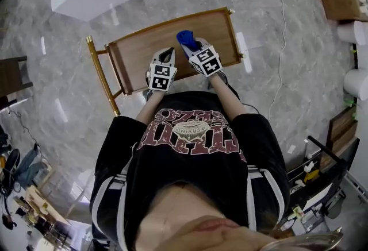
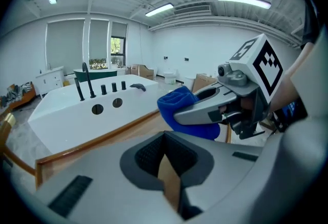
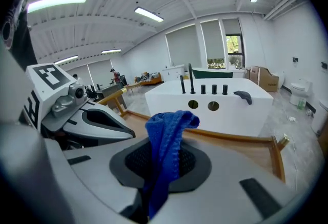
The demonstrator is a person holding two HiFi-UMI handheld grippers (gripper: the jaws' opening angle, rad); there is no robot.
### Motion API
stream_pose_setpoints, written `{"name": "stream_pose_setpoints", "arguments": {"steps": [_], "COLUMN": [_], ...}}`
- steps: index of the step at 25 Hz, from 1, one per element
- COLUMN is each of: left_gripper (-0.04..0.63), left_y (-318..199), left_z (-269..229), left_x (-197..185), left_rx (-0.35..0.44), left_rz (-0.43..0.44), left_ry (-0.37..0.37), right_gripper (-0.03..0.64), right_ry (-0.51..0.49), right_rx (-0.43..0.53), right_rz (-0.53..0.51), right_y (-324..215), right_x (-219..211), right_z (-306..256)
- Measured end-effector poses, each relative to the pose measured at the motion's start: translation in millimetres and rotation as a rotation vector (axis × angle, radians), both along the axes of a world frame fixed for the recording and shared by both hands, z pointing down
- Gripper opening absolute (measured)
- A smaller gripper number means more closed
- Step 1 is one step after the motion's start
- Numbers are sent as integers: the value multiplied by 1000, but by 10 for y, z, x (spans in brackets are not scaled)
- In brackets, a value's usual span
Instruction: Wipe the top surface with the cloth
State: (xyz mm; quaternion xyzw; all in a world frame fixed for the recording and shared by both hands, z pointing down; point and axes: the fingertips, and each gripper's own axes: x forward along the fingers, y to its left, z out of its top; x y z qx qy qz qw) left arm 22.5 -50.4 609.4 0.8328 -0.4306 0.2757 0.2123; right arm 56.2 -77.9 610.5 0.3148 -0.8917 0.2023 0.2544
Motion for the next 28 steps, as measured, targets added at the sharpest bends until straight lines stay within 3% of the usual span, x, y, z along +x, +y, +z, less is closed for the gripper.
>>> {"name": "stream_pose_setpoints", "arguments": {"steps": [9, 18, 28], "left_gripper": [46, 46, 46], "left_y": [-264, -423, -406], "left_z": [-915, -1888, -2777], "left_x": [-346, -368, -388], "left_rx": [182, 357, 490], "left_rz": [-100, -102, -104], "left_ry": [55, 100, 143], "right_gripper": [58, 58, 58], "right_ry": [-147, -218, -265], "right_rx": [158, 332, 537], "right_rz": [28, 19, 22], "right_y": [-214, -250, -278], "right_x": [-323, -427, -461], "right_z": [-912, -1798, -2844]}}
